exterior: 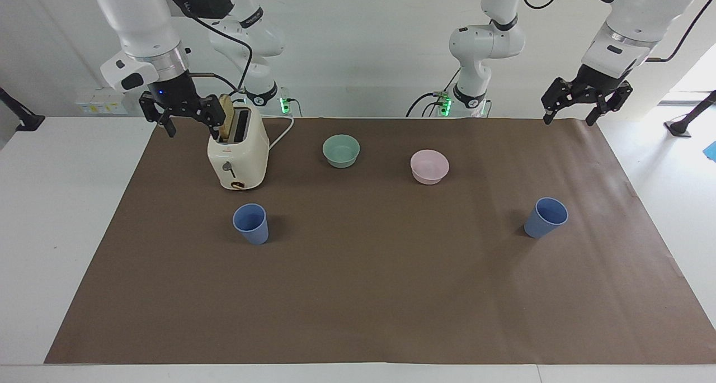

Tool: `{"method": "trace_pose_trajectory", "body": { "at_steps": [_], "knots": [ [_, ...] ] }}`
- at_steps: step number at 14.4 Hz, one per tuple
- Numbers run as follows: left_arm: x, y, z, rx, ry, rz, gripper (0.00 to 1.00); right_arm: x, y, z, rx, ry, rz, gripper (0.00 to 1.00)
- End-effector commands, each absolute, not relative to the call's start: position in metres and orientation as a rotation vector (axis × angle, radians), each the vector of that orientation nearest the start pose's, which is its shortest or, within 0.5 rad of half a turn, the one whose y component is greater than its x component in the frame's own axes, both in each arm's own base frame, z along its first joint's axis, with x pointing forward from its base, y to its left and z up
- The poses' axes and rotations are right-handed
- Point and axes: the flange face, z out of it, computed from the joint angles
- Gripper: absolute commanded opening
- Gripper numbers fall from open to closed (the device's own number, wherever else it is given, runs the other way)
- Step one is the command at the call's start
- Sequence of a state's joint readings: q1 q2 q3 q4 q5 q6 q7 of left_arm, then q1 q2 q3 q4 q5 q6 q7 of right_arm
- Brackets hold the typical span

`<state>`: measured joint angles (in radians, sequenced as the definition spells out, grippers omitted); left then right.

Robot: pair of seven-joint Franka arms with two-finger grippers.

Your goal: Stack blue cups with both arms

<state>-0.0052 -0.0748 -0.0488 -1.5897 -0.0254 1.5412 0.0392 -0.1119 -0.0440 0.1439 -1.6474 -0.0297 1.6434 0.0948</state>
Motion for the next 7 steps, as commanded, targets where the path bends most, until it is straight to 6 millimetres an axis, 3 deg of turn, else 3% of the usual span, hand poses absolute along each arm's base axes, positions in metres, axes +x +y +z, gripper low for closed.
{"method": "trace_pose_trajectory", "body": {
  "at_steps": [1,7],
  "knots": [
    [0.5243,-0.0334,0.654,-3.171,0.14,-0.06,1.0,0.5464,0.0128,0.6208,-3.16,0.11,-0.067,1.0],
    [0.5234,-0.032,0.6546,-3.172,0.131,-0.067,1.0,0.5464,0.0126,0.6208,-3.162,0.11,-0.067,1.0]
  ]
}}
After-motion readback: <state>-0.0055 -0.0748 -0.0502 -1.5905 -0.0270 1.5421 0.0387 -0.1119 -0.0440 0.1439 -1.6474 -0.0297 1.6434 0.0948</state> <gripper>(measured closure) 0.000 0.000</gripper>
